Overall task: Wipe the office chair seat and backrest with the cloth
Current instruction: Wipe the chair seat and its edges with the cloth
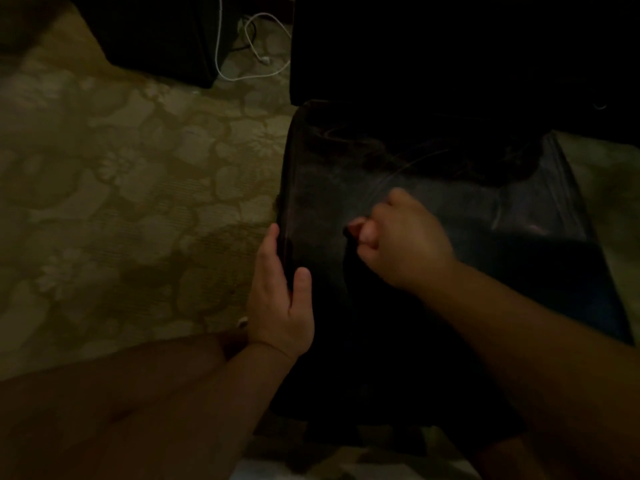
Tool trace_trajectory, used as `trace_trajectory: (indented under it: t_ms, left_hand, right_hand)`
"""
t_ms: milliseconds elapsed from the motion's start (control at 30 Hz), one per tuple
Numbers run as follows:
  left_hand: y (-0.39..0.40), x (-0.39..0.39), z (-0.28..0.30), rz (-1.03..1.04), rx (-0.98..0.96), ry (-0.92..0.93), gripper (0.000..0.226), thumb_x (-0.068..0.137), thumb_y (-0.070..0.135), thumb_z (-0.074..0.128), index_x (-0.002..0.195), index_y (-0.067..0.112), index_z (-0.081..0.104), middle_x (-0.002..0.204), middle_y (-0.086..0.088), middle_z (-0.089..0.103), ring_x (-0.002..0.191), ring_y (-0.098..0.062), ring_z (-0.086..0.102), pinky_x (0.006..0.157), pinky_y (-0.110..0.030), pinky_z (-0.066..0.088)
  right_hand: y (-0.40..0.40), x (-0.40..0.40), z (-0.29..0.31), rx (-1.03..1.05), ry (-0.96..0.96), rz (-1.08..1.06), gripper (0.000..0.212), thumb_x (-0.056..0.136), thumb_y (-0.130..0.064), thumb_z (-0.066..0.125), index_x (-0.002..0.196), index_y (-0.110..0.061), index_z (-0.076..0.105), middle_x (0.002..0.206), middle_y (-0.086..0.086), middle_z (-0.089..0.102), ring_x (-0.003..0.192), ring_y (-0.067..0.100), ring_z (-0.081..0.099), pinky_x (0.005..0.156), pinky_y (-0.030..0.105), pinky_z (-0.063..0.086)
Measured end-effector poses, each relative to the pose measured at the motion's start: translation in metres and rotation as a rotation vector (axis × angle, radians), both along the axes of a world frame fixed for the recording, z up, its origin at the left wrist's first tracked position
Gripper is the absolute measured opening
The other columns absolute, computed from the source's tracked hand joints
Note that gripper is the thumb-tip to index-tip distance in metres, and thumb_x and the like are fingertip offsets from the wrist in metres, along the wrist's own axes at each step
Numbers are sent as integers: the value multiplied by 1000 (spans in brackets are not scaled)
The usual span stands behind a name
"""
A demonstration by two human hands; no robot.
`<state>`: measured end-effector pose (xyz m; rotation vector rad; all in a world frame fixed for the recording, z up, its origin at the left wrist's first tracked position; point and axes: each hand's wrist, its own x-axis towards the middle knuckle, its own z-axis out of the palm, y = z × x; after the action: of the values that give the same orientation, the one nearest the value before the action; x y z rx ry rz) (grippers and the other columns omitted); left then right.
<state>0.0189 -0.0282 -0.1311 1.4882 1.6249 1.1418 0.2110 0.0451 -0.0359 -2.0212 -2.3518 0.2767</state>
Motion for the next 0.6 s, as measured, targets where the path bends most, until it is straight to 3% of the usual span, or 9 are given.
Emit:
trace_trajectory:
  t_ms: [100,200,300,433,500,600]
  left_hand:
    - [1,-2,-1,-3,14,-52,72,103,65,31,164,31,17,167,6,32,151,-5,34,119,-23,30]
    - [1,-2,0,-5,13,-68,75,101,73,26,164,33,15,168,2,33,151,-7,35,119,-24,32]
    - [-2,0,3,-8,-3,-53,72,102,67,28,165,33,16,166,10,32,148,0,35,115,-16,30]
    - [0,-2,4,-23,11,-54,72,102,71,25,163,34,15,163,26,25,147,11,28,113,-9,26]
    - [4,-4,5,-36,1,-58,73,101,74,23,163,36,15,164,25,26,148,9,28,114,-12,27]
    - [11,-9,3,-51,-18,-72,76,100,76,23,164,35,16,167,9,33,150,-3,35,117,-27,35]
  right_hand:
    - [-4,-47,-5,33,116,150,17,82,-35,73,87,-20,68,107,4,55,95,26,59,72,28,42]
    - [-20,-42,3,-99,140,365,21,83,-41,70,95,-23,69,111,-3,52,94,14,52,73,26,43]
    - [-22,-15,10,-194,64,302,29,82,-47,72,100,-25,68,109,-8,47,84,9,48,72,26,43]
    - [3,-41,-1,-56,47,190,30,84,-44,74,99,-19,67,113,1,50,96,24,59,79,34,52]
    - [12,-69,-9,19,116,181,27,86,-39,74,98,-16,68,116,7,53,102,28,58,84,39,55]
    - [15,-85,-11,57,206,173,20,87,-36,73,96,-19,67,118,4,52,107,24,53,85,39,55]
